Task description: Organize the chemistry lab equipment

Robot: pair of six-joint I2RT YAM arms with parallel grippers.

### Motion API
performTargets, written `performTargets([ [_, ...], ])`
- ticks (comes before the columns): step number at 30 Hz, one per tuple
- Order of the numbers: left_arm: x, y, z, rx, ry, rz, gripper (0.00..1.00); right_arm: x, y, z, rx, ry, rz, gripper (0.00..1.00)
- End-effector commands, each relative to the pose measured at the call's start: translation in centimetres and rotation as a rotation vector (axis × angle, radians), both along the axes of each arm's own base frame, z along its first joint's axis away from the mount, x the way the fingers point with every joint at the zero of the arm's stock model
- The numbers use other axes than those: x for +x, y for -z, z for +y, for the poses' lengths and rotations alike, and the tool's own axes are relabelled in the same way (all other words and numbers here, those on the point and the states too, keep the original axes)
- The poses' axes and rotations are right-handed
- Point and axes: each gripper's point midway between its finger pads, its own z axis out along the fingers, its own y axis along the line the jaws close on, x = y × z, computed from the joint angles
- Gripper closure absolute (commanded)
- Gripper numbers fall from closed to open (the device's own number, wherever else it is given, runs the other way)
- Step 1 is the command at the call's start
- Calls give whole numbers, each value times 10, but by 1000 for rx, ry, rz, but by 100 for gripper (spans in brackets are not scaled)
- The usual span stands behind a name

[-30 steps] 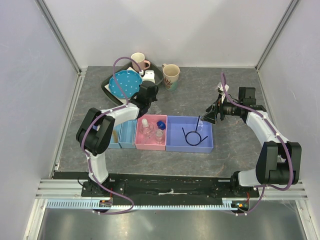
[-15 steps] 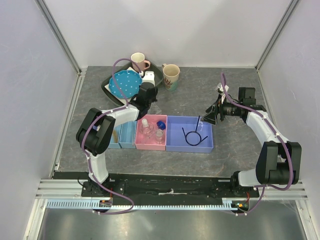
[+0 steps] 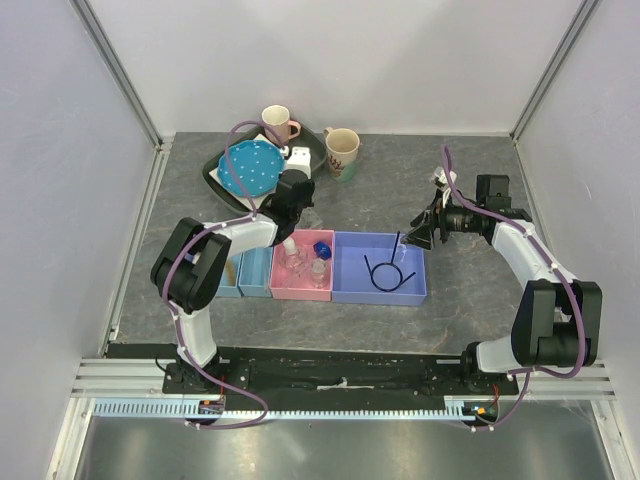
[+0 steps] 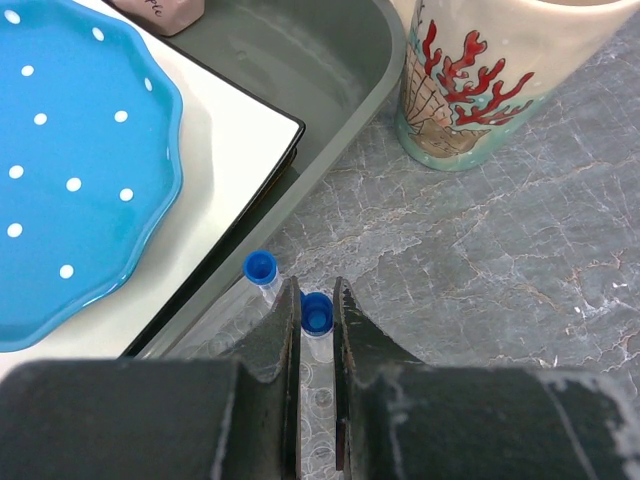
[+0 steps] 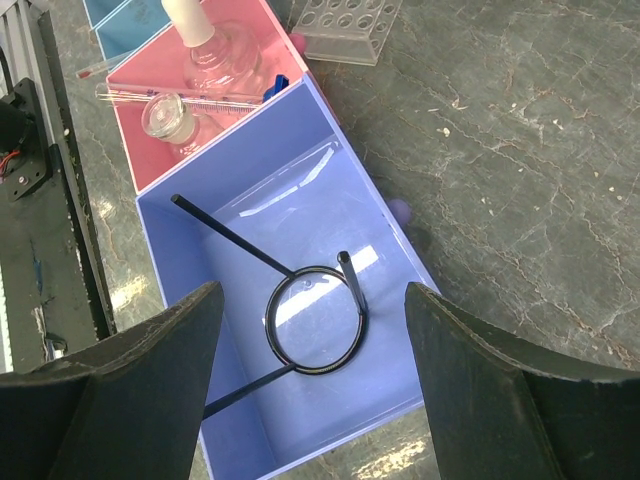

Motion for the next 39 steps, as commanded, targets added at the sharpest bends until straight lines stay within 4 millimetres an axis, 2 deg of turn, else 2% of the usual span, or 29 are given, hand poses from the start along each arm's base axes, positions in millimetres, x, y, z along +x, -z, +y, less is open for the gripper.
performTargets([
  [1,-9,-4,2,52,27,-20,97,8,-18,2,20,-37,-79,20],
  [10,-18,-7,7,57,23,-30,78,8,-19,2,17,-39,-83,20],
  [14,-22,-9,10,57,20,-32,66,7,-20,2,17,-41,-84,20],
  [19,-26,-12,11,55,25,-33,59,6,-21,3,15,-44,-91,20],
  [23,-27,-23,10,36,27,-42,54,6,-21,2,11,-42,-92,20],
  [27,-32,-43,9,0,37,-52,47,7,-20,1,4,-39,-95,20],
  [28,-33,-58,9,-16,37,-68,46,7,-19,0,-4,-35,-96,20],
  [29,-36,-59,10,-18,36,-50,43,7,-19,-1,-12,-29,-98,19],
  [32,-40,-89,12,-62,39,-71,36,10,-21,-6,-43,-9,-127,18],
  [33,-43,-92,12,-68,54,-56,36,11,-24,-8,-48,-3,-141,18],
  [34,-46,-107,16,-92,54,-74,34,11,-25,-10,-50,5,-146,18],
  [37,-58,-122,23,-139,81,-41,30,15,-29,-21,-80,42,-175,16],
  [38,-65,-139,27,-171,82,-56,27,17,-29,-26,-99,64,-185,15],
  [39,-72,-146,28,-193,106,-51,24,20,-34,-35,-113,95,-203,14],
])
